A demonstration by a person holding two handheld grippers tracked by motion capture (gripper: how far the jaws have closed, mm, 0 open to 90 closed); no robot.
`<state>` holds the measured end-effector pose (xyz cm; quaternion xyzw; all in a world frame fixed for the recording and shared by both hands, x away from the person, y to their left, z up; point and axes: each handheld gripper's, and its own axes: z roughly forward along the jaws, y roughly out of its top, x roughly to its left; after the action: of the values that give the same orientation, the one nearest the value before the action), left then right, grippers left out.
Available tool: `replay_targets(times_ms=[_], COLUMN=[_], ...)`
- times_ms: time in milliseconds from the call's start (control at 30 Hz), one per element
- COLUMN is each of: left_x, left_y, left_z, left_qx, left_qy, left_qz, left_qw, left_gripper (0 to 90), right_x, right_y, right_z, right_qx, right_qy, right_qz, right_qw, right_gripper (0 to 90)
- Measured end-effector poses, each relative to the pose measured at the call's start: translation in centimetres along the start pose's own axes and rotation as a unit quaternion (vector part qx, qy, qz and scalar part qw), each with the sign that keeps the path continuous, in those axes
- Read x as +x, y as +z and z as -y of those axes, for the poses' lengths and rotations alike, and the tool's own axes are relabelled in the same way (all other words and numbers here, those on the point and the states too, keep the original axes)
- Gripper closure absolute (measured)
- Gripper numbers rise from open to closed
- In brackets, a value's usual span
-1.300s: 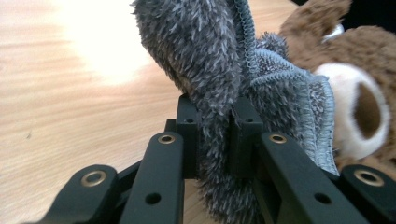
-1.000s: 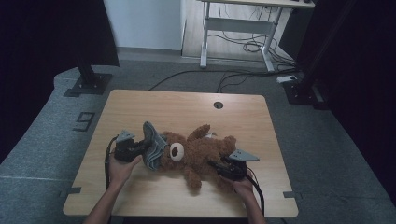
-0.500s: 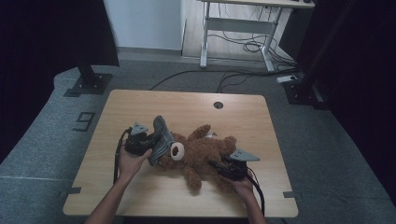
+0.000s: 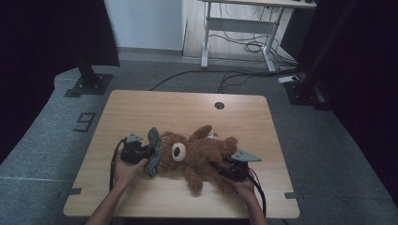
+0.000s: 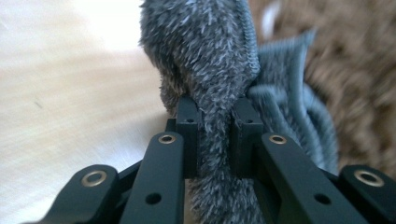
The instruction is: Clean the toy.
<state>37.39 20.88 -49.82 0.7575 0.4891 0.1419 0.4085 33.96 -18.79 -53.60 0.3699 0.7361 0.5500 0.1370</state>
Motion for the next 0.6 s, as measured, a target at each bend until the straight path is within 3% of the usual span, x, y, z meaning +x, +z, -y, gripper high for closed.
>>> replay_targets(times_ms=[133,233,367,467,533,600], left_x=[-0.7,-2.5,-5.1,-6.6,-6.4,-5.6], left_y=[-1.8,-2.3,-1.2,0.5,1.5,1.7], left_z=[-2.3,-4.5,-6.3,-6.8,-6.3,-5.4], left_qx=[-0.045,-0.065,-0.06,-0.041,-0.029,-0.034], left_qy=[0.004,0.017,0.041,0.062,0.06,0.044], left_qz=[0.016,0.035,0.053,0.043,0.034,0.036], left_qw=[0.9989,0.9971,0.996,0.9963,0.9972,0.9978], left_gripper=[76.8,76.7,76.6,76.3,76.1,76.0], right_x=[0.0,0.0,0.0,0.0,0.1,0.2], right_y=[0.0,0.0,0.0,0.0,0.0,0.1], right_z=[0.0,0.0,0.0,0.0,0.0,-0.1], right_qx=[0.0,0.001,0.001,0.0,0.0,0.003], right_qy=[-0.001,-0.003,-0.004,-0.004,-0.004,-0.008], right_qz=[0.001,0.002,0.003,0.003,0.003,0.007], right_qw=[1.0,1.0,1.0,1.0,1.0,0.9999], right_gripper=[56.0,56.0,56.0,56.0,56.0,56.0])
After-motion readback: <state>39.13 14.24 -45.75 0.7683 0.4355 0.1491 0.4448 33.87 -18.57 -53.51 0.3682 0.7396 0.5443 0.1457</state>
